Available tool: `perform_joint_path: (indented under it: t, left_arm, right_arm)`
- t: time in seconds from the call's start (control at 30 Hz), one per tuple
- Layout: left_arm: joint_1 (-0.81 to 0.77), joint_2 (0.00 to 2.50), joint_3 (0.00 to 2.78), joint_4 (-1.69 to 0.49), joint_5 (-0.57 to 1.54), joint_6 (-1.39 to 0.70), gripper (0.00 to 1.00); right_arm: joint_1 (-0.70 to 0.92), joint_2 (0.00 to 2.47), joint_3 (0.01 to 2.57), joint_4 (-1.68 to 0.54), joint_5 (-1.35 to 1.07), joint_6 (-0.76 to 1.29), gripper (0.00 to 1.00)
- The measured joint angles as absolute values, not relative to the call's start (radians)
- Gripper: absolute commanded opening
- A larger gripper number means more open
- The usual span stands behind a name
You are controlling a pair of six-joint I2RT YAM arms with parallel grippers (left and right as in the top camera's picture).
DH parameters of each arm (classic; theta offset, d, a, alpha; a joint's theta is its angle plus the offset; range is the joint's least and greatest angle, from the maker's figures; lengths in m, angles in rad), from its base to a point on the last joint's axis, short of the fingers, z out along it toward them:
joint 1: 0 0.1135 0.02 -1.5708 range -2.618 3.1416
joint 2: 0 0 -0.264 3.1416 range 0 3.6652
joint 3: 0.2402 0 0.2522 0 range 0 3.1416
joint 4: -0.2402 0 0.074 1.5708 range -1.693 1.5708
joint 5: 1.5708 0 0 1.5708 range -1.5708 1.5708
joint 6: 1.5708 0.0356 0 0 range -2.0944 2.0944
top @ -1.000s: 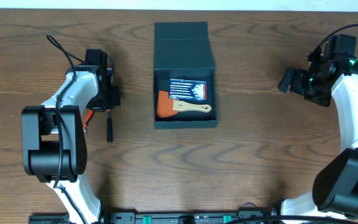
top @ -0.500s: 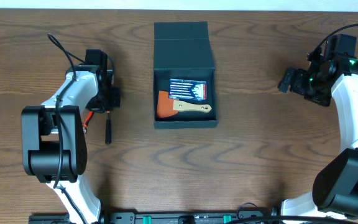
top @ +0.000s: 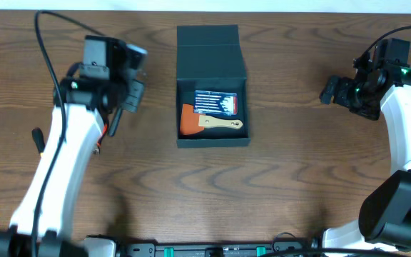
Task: Pack container
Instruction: 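Carry the hammer into the box with the left gripper and release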
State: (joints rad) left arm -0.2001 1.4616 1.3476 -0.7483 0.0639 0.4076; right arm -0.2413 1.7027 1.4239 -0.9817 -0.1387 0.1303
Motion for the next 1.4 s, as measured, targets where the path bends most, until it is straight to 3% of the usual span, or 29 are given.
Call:
perform_joint_path:
  t: [0.2,0.5,0.83,1.4]
  left_arm:
    - [-0.453,1.421,1.348,-0.747,0.068,0.644,0.06]
    - [-0.657,1.597,1.348,-0.692,0.014,0.732,0.06]
    - [-0.677,1.703,1.348,-0.519,-0.019,0.741,0.06]
    - [-0.677,1.821,1.348,-0.406,0.0,0.706,0.06]
  right_arm:
    - [-0.241,1.703,1.424,-0.98,-0.139,0.13,0.99]
    - [-0.241,1.703,1.424,-0.983,-0.139,0.13,0.99]
    - [-0.241,1.703,1.424,-0.988,-0.139,0.13,0.99]
    - [-0.241,1.703,1.424,-1.025,-0.139,0.13,0.99]
